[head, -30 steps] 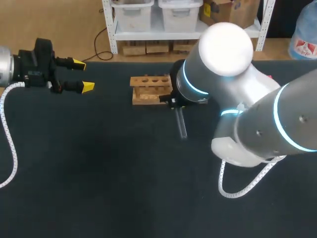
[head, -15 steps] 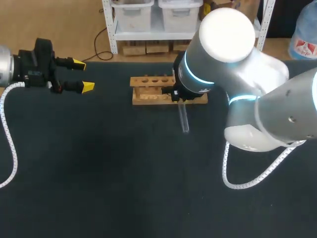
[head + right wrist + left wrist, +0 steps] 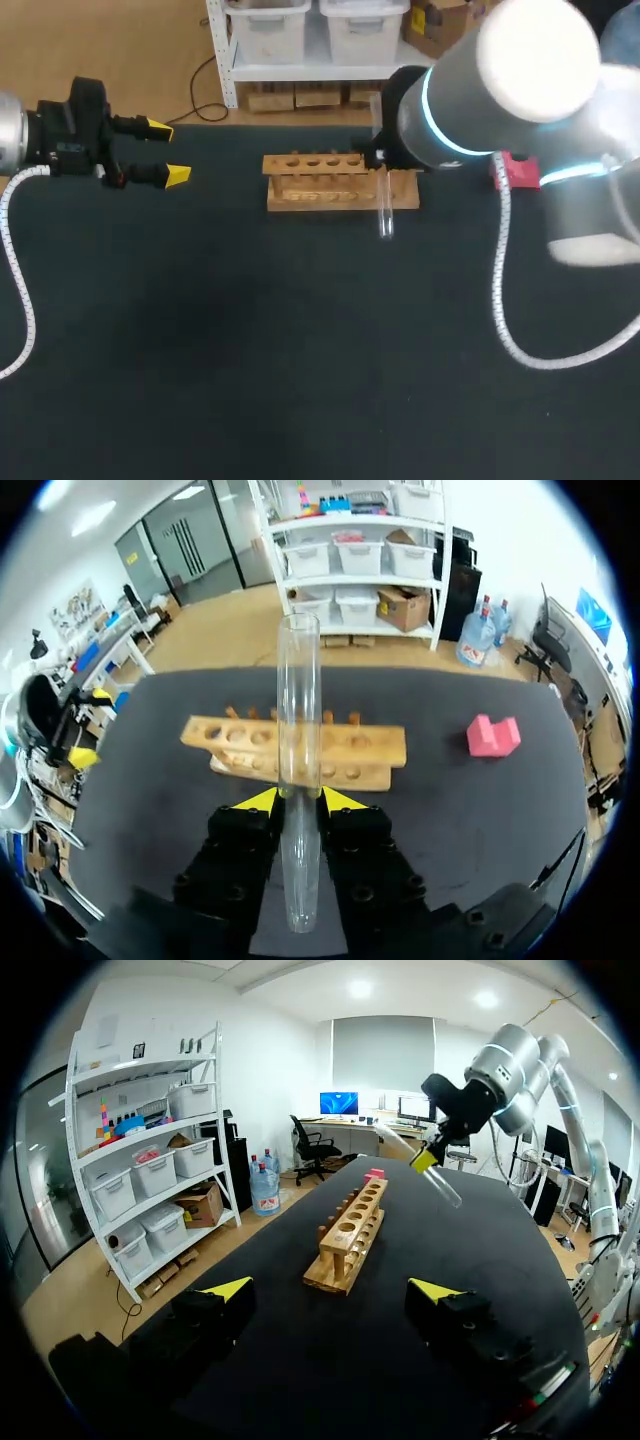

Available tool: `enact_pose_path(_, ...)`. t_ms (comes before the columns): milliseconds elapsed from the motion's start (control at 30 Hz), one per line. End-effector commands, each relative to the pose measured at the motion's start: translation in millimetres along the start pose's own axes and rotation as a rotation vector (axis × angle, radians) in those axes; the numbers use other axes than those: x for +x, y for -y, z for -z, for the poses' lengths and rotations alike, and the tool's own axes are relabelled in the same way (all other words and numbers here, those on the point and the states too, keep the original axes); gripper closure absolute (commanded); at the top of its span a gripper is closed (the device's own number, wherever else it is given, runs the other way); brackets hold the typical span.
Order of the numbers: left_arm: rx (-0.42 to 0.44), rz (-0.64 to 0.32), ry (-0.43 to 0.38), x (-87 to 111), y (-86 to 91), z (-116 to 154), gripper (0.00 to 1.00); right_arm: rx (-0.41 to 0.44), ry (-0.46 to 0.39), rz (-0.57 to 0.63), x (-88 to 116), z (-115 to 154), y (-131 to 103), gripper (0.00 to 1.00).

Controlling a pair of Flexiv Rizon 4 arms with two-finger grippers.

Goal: Grasp the test tube, adjust it, and insert it.

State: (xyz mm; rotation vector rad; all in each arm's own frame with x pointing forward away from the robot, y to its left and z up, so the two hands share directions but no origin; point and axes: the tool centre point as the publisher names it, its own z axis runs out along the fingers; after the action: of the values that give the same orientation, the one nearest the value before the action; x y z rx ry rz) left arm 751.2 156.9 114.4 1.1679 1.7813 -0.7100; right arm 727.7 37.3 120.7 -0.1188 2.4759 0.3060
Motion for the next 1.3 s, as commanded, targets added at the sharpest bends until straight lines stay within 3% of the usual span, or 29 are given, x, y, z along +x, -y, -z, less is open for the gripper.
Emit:
enact_pose_path(33, 0.0, -0.003, 0.005, 1.5, -0.4, 0, 0.0, -0.026, 0.42, 0.014, -10, 21, 3, 1.0)
enact_pose_path(333, 0.0, -0.003, 0.005, 1.5, -0.4, 0, 0.0, -0.067, 0.614, 0.055, -44, 38, -5, 1.0)
enact_pose_path(767, 0.0, -0.003, 0.005, 1.5, -0.4, 0, 0.0, -0.019, 0.904, -0.036, -85, 43, -11, 1.0)
enact_pose_path(1033, 0.0, -0.003, 0.005, 1.5, -0.4, 0, 0.0, 0.009, 1.056, -0.046, -94, 46, -16, 1.0)
enact_pose_path(1300, 0.0, -0.003, 0.005, 1.5, -0.4, 0, 0.0, 0.02, 1.143, -0.067, -102, 38, -13, 1.0)
